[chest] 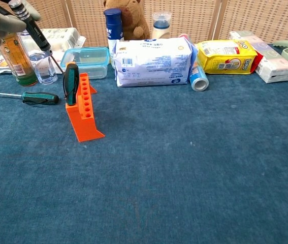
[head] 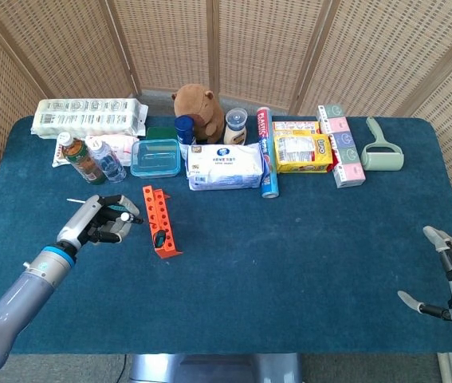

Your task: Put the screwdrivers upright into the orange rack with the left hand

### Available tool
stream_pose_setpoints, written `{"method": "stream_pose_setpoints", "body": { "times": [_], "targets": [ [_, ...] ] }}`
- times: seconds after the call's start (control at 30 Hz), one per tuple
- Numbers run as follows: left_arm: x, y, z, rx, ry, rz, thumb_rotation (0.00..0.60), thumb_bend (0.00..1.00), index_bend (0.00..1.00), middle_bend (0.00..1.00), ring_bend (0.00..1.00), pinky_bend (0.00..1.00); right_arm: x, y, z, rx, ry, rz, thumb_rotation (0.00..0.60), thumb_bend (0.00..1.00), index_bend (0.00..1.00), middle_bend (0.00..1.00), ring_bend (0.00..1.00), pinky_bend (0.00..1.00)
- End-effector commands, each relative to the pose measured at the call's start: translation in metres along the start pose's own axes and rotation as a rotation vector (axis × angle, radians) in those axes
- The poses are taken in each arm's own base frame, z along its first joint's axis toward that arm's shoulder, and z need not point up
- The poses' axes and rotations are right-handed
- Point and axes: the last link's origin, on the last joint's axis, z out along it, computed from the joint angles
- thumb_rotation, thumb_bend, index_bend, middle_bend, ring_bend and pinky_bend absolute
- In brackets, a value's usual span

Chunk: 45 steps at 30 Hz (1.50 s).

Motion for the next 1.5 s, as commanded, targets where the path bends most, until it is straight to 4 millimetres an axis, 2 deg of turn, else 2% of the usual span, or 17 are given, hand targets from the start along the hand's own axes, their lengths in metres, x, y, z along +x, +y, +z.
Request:
{"method": "stream_pose_setpoints", "body": {
  "times": [0.03, 0.6, 1.5],
  "targets": [
    [0.0002, -0.0001, 0.0007, 0.0, -0.001, -0.002, 0.6, 0.59, 0.57, 0.89, 0.93, 0.89, -0.0002, 0.0001, 0.0002, -0.001, -0.001, 0.0, 0.6, 0.16, 0.01, 0.1, 0.09, 0.09],
    [-0.0055, -0.0013, 0.004, -0.002, -0.025, -0.016, 0.6, 0.59, 0.57, 0.89, 0.93, 0.89, 0.0002, -0.0001, 0.0007, -0.001, 0.001, 0.001, 0.6, 0.16, 0.01, 0.1, 0.09, 0.09],
    [0.0012, -0.0012, -0.0013, -0.003, -0.009, -0.017, 0.6, 0.59, 0.57, 0.89, 0.93, 0.89, 0.0003, -0.0011, 0.001, 0.001, 0.002, 0.001, 0.6, 0.16, 0.01, 0.1, 0.09, 0.09]
  ]
}}
